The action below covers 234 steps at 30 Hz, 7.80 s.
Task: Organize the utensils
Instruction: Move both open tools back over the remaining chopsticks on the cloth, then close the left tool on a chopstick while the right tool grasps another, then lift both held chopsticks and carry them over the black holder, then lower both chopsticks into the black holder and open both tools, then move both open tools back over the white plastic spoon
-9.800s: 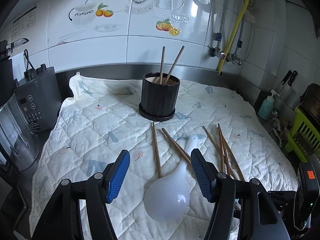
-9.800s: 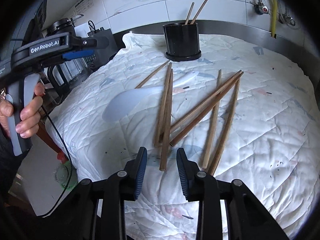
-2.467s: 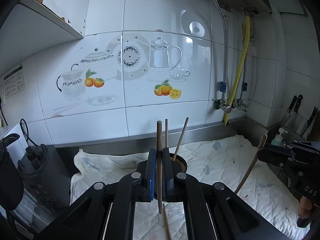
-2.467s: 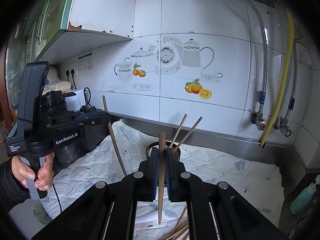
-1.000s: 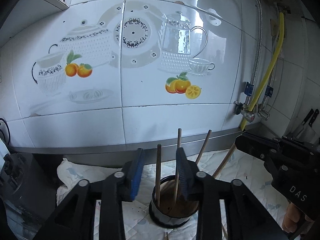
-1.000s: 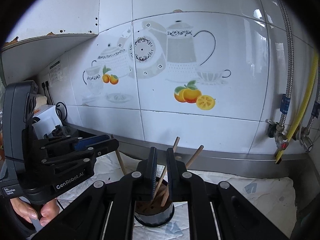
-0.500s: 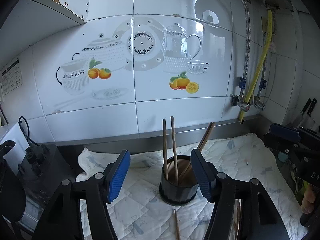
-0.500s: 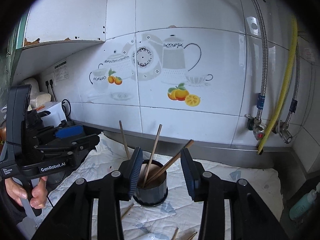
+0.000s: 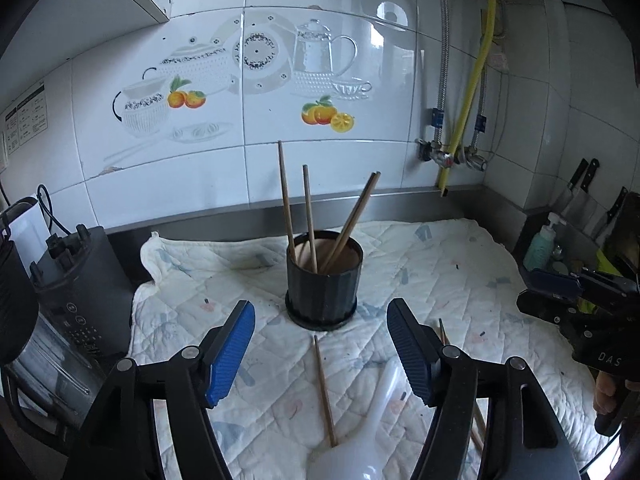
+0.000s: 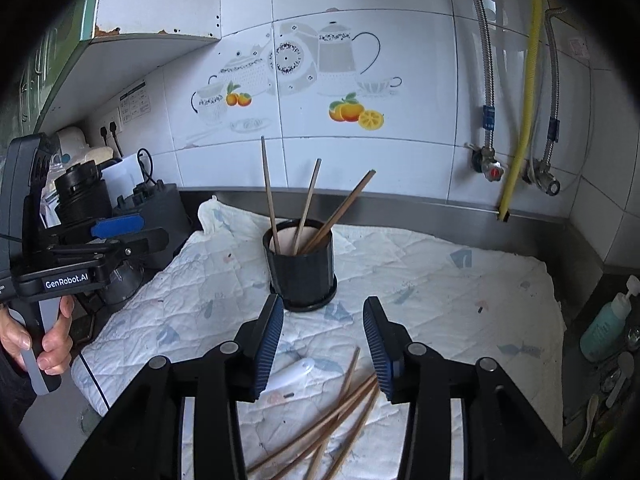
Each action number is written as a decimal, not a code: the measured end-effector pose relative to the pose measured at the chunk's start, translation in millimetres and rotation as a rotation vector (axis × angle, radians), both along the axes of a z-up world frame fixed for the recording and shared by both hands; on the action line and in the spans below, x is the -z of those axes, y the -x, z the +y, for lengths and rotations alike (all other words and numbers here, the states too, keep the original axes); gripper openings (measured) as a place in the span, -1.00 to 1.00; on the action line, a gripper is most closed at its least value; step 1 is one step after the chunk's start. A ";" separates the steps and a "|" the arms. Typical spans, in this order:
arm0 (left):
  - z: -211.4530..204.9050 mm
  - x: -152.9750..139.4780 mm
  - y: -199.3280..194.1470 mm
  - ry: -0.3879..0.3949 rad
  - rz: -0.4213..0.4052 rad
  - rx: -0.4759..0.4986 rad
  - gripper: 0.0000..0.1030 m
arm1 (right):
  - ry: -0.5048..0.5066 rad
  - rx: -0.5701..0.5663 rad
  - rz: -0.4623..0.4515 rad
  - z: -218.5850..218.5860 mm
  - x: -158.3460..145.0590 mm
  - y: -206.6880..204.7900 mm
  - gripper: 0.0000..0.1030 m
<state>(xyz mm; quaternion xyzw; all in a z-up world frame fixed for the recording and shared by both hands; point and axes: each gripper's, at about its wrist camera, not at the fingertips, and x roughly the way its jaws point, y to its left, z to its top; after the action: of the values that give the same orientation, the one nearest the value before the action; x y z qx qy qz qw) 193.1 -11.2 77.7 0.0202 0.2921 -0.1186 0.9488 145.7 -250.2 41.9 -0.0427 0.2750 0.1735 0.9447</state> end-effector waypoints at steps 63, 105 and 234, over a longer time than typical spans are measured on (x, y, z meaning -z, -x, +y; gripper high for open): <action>-134.1 211.1 68.7 -0.113 0.261 0.283 -0.67 | 0.098 0.047 0.228 -8.7 157.9 104.9 -0.43; -86.3 130.1 41.3 0.004 0.125 0.155 -0.88 | 0.111 0.186 -0.096 -34.9 72.3 96.1 -0.80; -4.7 156.8 73.2 -0.056 0.270 0.123 0.19 | -0.023 0.020 0.097 -17.7 57.2 27.8 -0.18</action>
<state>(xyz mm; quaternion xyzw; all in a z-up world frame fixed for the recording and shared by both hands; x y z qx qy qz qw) 119.9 -15.9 -79.1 0.0482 0.4184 -0.1702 0.8909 117.9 -267.9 -15.3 -0.0208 0.3189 0.1692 0.9324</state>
